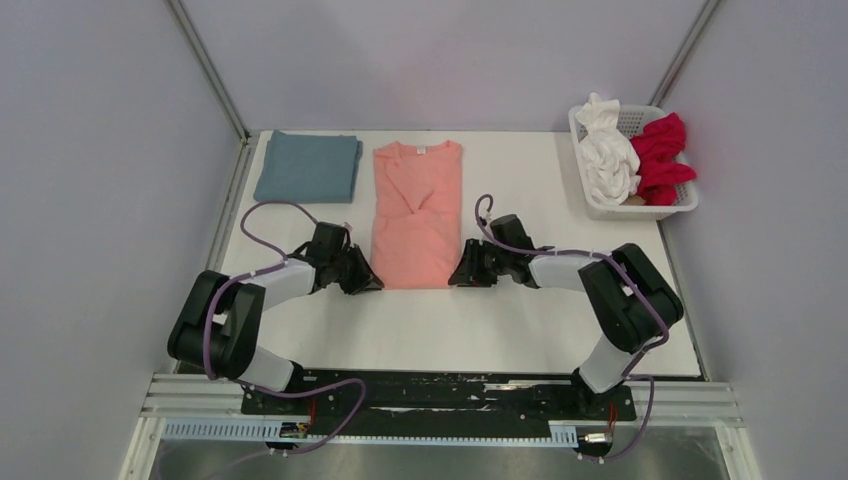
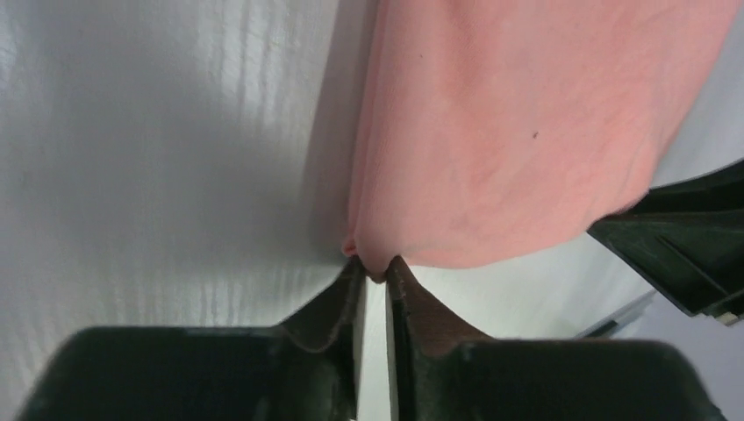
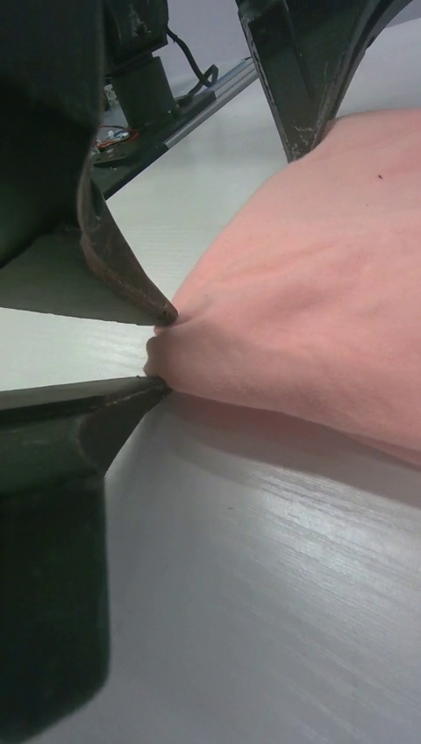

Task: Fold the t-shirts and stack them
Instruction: Grab one side of the 2/3 rectangular tshirt with both arms, then fold the long partially folded tshirt into a neat square

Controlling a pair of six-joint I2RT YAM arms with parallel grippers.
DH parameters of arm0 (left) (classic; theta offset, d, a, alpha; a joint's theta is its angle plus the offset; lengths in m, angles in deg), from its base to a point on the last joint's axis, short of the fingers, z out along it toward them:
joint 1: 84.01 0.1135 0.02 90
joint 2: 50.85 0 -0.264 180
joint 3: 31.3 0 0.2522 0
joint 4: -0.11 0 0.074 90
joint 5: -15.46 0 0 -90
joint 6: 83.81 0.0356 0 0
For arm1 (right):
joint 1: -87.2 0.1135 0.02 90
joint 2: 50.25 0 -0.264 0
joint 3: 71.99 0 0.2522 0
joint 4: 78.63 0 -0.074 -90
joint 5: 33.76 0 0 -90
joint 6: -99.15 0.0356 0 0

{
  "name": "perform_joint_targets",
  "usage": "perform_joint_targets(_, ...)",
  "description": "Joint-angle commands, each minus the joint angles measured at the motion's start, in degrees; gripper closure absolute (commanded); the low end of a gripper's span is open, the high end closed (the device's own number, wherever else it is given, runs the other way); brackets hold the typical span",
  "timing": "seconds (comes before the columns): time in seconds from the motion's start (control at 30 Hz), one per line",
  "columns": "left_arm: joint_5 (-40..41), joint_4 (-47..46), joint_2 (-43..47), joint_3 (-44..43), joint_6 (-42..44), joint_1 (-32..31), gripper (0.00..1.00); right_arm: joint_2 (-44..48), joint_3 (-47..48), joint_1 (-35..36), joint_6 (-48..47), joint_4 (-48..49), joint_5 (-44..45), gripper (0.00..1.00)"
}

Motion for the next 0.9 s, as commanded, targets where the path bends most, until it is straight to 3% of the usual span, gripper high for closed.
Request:
perform_joint_targets(0.0, 2.57, 1.58, -3.73, -2.08, 1.44, -0.06, 0.93, -2.04, 0.43, 0.40, -0.15, -0.03, 1.00, 0.73)
perform_joint_targets(0.03, 2.69, 1.30, -4.22, -2.04, 1.46, -0.07, 0.99, -1.86, 0.37, 0.40, -0.30, -0.26, 1.07, 0.78)
perform_joint_targets(0.2, 4.60, 1.25, -2.60, -0.58, 0.64, -0.09, 1.00, 1.00, -1.18, 0.43, -1.34, -2.81, 1.72, 0.99)
perform_joint_targets(0.37, 1.54, 2.61, 2.93, 4.15, -0.22, -0.21, 1.00, 7.93, -4.80, 0.45, -5.30, -8.21, 0.56, 1.00)
perform_joint_targets(0.53, 1.08, 7.92, 14.75, 10.57, -2.33, -3.07, 1.00, 17.13, -8.95, 1.82, -8.01, -17.35, -1.98, 1.00)
perform_joint_targets(0.67, 4.87, 17.14, 27.23, 12.85, -5.86, -10.87, 1.00, 26.68, -11.03, 6.96, -7.65, -26.82, -3.95, 1.00)
perform_joint_targets(0.87, 9.83, 33.06, 46.27, 9.19, -9.52, -20.67, 1.00, 41.56, -10.03, 15.88, -2.87, -37.91, -5.42, 1.00)
